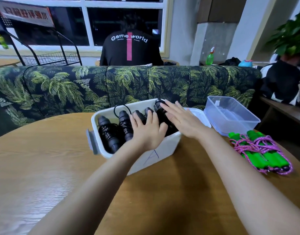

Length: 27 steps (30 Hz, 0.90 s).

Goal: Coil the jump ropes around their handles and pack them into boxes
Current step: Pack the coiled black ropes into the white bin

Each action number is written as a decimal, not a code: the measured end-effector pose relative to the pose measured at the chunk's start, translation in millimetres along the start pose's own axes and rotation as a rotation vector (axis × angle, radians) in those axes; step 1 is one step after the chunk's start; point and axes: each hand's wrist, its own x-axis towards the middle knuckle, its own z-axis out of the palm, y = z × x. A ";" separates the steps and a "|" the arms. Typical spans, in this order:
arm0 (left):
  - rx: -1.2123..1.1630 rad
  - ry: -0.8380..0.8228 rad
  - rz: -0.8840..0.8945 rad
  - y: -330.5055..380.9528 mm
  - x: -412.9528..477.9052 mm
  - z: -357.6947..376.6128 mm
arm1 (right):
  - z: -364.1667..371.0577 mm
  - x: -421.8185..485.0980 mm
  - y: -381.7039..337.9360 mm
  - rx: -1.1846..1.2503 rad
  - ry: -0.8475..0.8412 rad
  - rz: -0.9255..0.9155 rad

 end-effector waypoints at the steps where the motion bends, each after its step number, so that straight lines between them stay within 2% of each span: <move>1: -0.034 -0.004 0.004 2.8 -8.1 -2.2 | -2.0 3.1 0.1 -0.091 0.005 0.004; 3: -0.053 0.020 0.075 -6.8 -22.3 -14.5 | -4.4 1.8 -9.1 -0.211 0.065 0.092; 6: 0.176 0.122 0.220 -56.0 -31.5 -36.8 | 4.1 -21.9 -50.6 -0.143 0.098 0.177; 8: 0.271 0.110 0.185 -92.8 -35.3 -43.3 | 19.7 -45.4 -86.0 -0.107 0.056 0.145; 10: 0.240 0.046 0.138 -111.1 -41.3 -41.4 | 36.5 -62.2 -108.0 -0.116 0.015 0.114; 13: 0.150 0.008 0.123 -102.4 -50.8 -34.5 | 37.6 -69.9 -103.9 -0.131 0.027 0.089; 16: 0.133 0.002 0.084 -72.7 -72.3 -26.4 | 21.1 -74.4 -77.1 -0.161 -0.034 0.059; 19: 0.119 -0.069 0.189 -26.3 -109.5 -14.6 | -2.4 -77.4 -41.5 -0.219 -0.116 0.159; 21: 0.068 -0.035 0.245 -5.7 -124.1 -13.1 | -17.5 -82.9 -31.2 -0.239 -0.104 0.241; 23: 0.108 0.094 0.243 -9.8 -116.6 -17.9 | -23.6 -92.4 -40.5 -0.193 -0.053 0.286; 25: 0.187 0.188 0.209 -30.2 -98.4 -21.0 | -19.5 -104.0 -64.7 -0.105 -0.042 0.247; 27: 0.199 0.090 0.191 -46.6 -87.6 -20.4 | -8.6 -114.2 -86.5 -0.136 -0.120 0.157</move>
